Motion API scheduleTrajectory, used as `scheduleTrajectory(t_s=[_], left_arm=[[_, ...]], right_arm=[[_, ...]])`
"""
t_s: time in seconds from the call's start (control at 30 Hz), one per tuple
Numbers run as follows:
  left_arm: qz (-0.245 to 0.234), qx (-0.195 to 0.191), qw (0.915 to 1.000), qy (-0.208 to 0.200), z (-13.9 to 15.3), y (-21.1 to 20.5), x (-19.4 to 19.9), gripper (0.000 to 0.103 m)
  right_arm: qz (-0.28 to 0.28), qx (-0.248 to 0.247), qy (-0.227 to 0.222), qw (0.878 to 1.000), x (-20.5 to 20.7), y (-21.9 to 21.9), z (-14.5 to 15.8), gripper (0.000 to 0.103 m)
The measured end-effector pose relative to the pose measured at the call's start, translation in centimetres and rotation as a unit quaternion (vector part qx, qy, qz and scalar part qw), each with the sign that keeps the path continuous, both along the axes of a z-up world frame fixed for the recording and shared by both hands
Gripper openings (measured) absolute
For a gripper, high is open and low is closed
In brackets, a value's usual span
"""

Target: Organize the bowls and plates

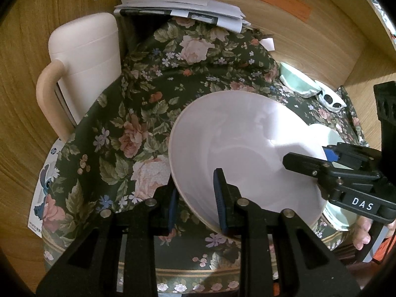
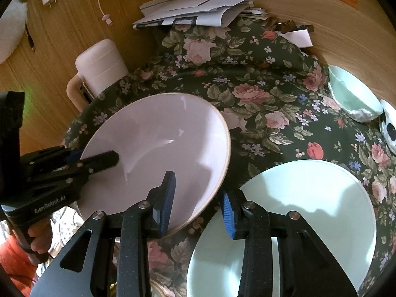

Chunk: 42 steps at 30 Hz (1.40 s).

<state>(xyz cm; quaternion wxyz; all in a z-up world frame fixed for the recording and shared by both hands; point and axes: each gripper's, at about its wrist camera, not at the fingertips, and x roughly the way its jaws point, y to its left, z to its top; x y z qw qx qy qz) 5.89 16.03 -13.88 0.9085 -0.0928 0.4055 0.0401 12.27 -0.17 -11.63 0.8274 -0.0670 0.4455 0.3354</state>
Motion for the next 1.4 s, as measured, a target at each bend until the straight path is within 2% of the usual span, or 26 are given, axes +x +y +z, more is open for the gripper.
scheduleTrajectory(t_s=[0.1,0.23,0.37,0.5,0.67,0.77,0.87,0.97,1.1,1.4], left_arm=[[0.013,0.034,0.9990,-0.027,1.1,-0.2,-0.6,0.027],[0.015,0.033,0.9983,-0.045,2.7,-0.1,-0.7,0.030],[0.010,0.034,0.9968,-0.071,4.3,-1.0,-0.7,0.046],[-0.006,0.045,0.9945,-0.094,5.6,-2.7,-0.6,0.051],[-0.032,0.050,0.9920,-0.111,6.9,-5.4,0.7,0.059],[-0.046,0.050,0.9912,-0.114,7.4,-7.0,2.0,0.060],[-0.053,0.050,0.9907,-0.114,7.8,-8.6,3.5,0.074],[-0.055,0.056,0.9899,-0.118,8.1,-10.2,5.3,0.075],[-0.062,0.047,0.9907,-0.112,8.5,-11.7,7.9,0.082],[-0.076,0.063,0.9919,-0.080,8.4,-14.9,14.8,0.085]], right_arm=[[-0.009,0.011,-0.014,1.000,-0.1,-0.8,0.8,0.034],[-0.024,0.027,-0.039,0.999,-0.1,-2.2,2.1,0.040],[-0.038,0.036,-0.055,0.997,0.0,-3.8,3.0,0.044],[-0.057,0.040,-0.070,0.995,0.2,-6.0,4.0,0.044],[-0.087,0.046,-0.094,0.991,0.6,-9.1,5.5,0.052],[-0.107,0.048,-0.109,0.987,1.1,-11.2,6.3,0.059],[-0.135,0.049,-0.122,0.982,1.8,-13.5,6.9,0.065],[-0.159,0.051,-0.128,0.978,2.7,-15.8,7.3,0.071],[-0.180,0.045,-0.132,0.974,4.1,-18.1,7.3,0.072],[-0.211,0.044,-0.108,0.970,9.3,-21.0,6.0,0.072]])
